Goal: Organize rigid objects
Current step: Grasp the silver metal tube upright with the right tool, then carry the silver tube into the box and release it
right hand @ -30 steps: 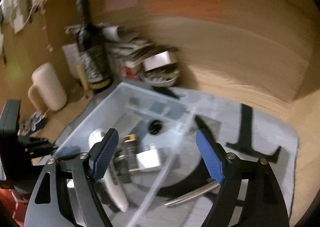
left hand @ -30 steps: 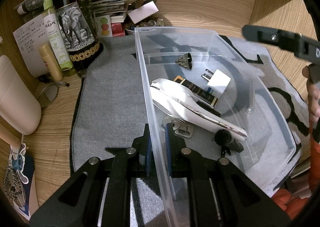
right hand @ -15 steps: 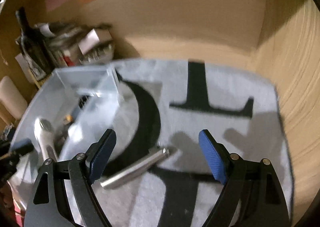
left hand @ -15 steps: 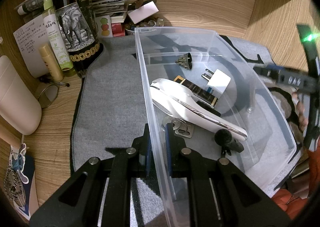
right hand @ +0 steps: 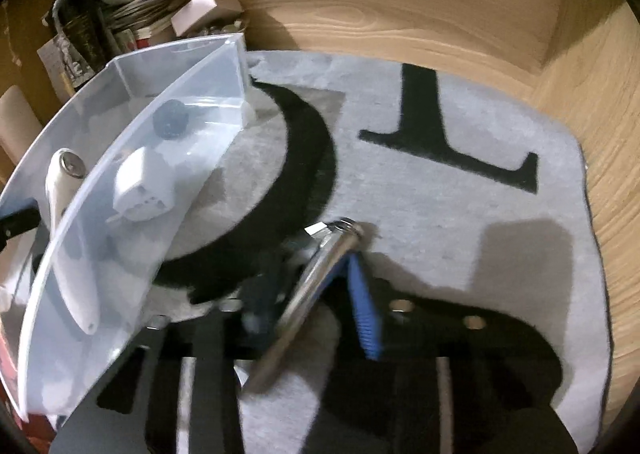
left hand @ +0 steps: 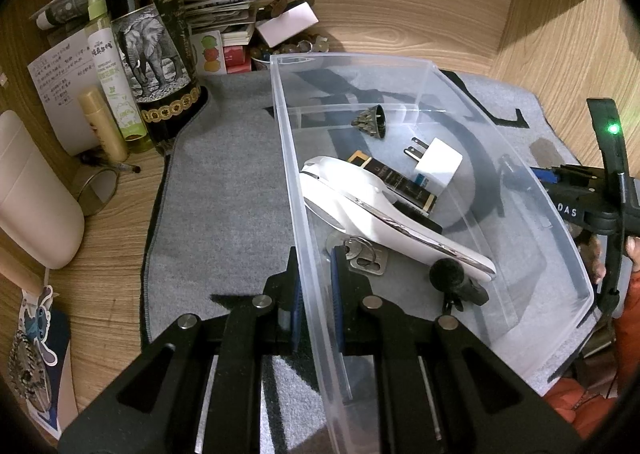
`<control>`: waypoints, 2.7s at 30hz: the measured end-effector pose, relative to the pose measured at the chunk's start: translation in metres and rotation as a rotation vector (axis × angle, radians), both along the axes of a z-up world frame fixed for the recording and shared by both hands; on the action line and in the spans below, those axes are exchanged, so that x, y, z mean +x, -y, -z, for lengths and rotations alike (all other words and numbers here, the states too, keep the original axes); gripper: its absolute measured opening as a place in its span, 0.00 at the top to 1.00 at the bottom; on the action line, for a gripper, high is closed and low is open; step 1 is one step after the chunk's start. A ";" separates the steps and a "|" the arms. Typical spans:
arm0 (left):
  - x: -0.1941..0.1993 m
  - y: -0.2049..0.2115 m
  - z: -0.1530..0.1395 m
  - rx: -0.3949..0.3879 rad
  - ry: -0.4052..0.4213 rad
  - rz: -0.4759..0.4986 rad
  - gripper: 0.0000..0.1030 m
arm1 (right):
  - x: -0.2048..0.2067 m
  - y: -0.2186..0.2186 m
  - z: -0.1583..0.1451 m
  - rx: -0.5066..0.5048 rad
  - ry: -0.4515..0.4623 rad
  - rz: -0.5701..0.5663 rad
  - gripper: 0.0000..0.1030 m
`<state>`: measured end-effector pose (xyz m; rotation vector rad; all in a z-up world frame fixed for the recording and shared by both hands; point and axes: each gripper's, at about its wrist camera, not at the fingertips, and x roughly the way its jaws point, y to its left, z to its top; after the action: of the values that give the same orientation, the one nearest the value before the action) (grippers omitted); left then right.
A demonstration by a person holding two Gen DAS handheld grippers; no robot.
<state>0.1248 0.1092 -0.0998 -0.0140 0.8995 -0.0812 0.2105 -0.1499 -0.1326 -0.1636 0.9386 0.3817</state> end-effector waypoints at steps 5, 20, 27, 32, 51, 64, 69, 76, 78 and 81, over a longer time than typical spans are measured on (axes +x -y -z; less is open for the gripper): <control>0.000 0.000 0.000 0.001 -0.001 0.001 0.89 | -0.002 0.012 -0.004 0.003 0.024 0.031 0.86; 0.000 0.000 0.000 0.001 -0.001 0.000 0.89 | -0.014 0.007 -0.074 0.115 0.214 0.026 0.86; 0.000 0.000 0.000 0.002 0.000 0.000 0.89 | -0.023 -0.011 -0.112 0.163 0.307 -0.030 0.86; 0.000 0.000 0.000 0.002 0.000 0.000 0.89 | -0.033 -0.031 -0.133 0.196 0.344 -0.098 0.86; 0.000 0.001 -0.001 0.000 0.001 0.000 0.89 | -0.039 -0.104 -0.091 0.095 0.206 -0.291 0.86; 0.000 0.002 -0.001 -0.003 0.001 -0.002 0.89 | -0.019 -0.132 -0.058 0.030 0.058 -0.341 0.86; 0.000 0.002 -0.001 -0.001 0.002 0.000 0.89 | -0.016 -0.140 -0.050 0.012 0.007 -0.362 0.86; 0.001 0.002 0.000 -0.002 0.001 0.000 0.89 | -0.022 -0.139 -0.051 0.016 0.011 -0.375 0.86; 0.001 0.003 -0.001 -0.002 0.000 -0.001 0.89 | -0.022 -0.136 -0.053 0.030 0.013 -0.370 0.83; 0.002 0.003 0.000 -0.005 -0.005 -0.003 0.89 | -0.025 -0.129 -0.061 0.054 0.042 -0.355 0.67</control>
<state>0.1264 0.1065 -0.1000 -0.0198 0.9044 -0.0804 0.1853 -0.0208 -0.0719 -0.2890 0.8571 0.7285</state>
